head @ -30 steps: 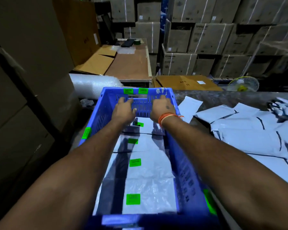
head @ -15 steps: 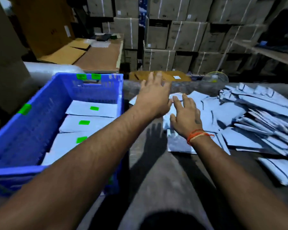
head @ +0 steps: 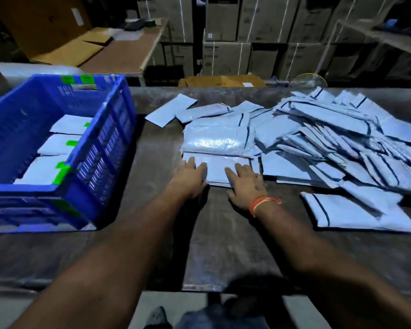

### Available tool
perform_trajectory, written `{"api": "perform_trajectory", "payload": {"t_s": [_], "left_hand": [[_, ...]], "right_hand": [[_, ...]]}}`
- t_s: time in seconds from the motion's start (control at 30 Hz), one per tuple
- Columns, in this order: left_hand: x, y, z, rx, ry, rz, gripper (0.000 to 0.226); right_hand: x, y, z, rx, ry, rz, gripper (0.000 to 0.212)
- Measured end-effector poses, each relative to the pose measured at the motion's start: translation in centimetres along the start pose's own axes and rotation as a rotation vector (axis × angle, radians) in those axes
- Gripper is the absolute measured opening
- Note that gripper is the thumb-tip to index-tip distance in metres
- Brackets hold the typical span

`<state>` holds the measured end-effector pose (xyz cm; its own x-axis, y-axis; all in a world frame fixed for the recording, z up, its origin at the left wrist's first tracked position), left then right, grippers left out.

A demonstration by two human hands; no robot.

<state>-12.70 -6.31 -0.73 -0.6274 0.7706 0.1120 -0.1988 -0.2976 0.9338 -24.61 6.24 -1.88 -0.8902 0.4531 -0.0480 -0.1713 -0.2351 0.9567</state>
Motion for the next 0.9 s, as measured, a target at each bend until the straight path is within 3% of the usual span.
{"api": "perform_trajectory", "payload": {"t_s": [0.13,0.33,0.4,0.57,0.9], "left_hand": [[0.2,-1.9,0.8,-0.018,-0.015,0.043,0.067],[-1.2,-0.7,3.2,0.311,-0.022,0.212,0.017],[-1.8,-0.4,3.7,0.347,0.007,0.189,0.016],[-2.5,-0.5,7.0,0.460,-0.076,0.203,0.012],[-2.8,-4.9,14.8,0.480,-0.178,0.366,0.015]], "right_hand": [[0.8,-0.4,0.0,0.014,0.009,-0.045,0.061],[1.6,0.6,1.0,0.153,0.013,-0.003,0.037],[1.8,1.0,1.7,0.232,-0.021,0.015,0.020],[0.0,0.7,5.7,0.399,0.094,-0.018,0.008],[-2.6,-3.2,14.6,0.518,0.093,-0.188,0.011]]}}
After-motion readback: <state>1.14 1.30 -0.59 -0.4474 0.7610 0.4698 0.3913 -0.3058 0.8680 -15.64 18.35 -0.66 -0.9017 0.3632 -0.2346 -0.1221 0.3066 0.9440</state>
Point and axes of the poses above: each hand's wrist, its own z-axis away from the middle knuckle, its own y-axis out of the back of the hand, x = y × z, the point moved 7 cm from there along -z, towards the middle knuckle, and after that the axes turned 10 degrees about -x, right-handed, at the moved point
